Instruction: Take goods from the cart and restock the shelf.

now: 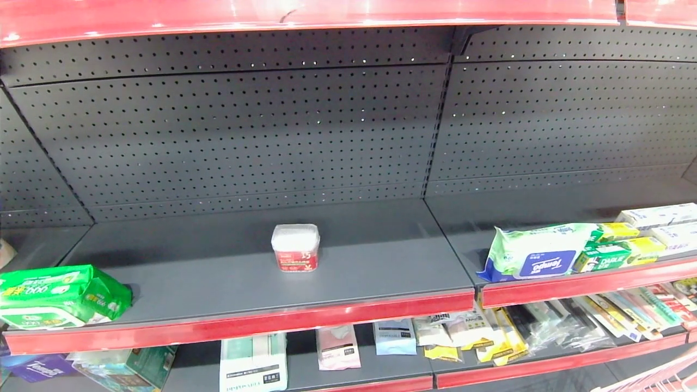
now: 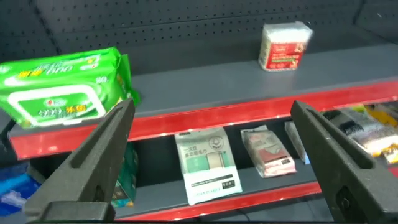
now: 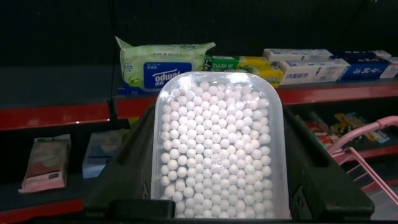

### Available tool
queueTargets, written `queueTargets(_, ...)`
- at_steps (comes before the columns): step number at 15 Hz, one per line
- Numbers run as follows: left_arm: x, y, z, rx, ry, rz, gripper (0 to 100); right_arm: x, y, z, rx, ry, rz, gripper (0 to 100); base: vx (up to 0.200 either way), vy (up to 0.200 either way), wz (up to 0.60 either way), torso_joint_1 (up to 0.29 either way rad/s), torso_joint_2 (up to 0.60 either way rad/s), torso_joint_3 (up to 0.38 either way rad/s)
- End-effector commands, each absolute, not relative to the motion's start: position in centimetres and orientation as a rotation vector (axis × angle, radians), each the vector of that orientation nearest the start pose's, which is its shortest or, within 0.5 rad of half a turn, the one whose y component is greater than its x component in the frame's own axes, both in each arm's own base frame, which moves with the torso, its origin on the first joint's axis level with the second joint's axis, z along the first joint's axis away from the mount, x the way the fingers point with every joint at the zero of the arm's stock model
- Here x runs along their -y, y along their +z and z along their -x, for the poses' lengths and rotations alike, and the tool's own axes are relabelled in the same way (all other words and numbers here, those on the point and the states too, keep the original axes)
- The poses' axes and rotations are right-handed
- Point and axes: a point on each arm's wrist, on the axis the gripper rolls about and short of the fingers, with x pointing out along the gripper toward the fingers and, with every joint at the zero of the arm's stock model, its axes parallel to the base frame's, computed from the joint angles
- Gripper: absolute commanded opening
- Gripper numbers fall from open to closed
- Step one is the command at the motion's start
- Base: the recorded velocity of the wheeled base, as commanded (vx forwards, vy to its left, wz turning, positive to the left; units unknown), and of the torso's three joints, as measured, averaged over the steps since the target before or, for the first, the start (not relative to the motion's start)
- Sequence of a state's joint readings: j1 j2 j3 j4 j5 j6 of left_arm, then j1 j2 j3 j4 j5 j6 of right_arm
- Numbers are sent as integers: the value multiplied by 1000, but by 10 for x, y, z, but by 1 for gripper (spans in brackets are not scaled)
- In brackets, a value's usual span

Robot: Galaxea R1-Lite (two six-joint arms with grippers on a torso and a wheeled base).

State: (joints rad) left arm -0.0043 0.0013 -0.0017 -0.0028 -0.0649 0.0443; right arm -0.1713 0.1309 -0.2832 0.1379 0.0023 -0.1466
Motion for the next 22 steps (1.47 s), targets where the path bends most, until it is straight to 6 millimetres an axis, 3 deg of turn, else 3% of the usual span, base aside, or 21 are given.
queueTargets(1, 1, 76, 23, 6, -72, -48, 100, -6, 142, 34, 10, -170, 150, 0, 0, 0, 0, 0, 0, 0)
queueTargets(2, 1, 76, 23, 6, -72, -45, 100, -6, 142, 34, 10, -170, 152, 0, 0, 0, 0, 0, 0, 0)
queueTargets(3, 1, 91, 26, 37, -70, -36, 100, -6, 141, 34, 9, -172, 152, 0, 0, 0, 0, 0, 0, 0)
queueTargets(4, 1, 127, 22, 25, -78, 19, 100, -6, 141, 34, 9, -172, 152, 0, 0, 0, 0, 0, 0, 0)
queueTargets(6, 1, 162, 10, 6, -102, 102, 100, -6, 137, 35, 6, -171, 152, 0, 0, 0, 0, 0, 0, 0)
queueTargets(11, 1, 163, 1, -48, -92, 74, 100, -6, 134, 35, 11, -169, 149, 0, 0, 0, 0, 0, 0, 0)
queueTargets(22, 3, 173, -54, -261, -110, -42, 100, -6, 129, 32, -4, -167, 120, 0, 0, 0, 0, 0, 0, 0)
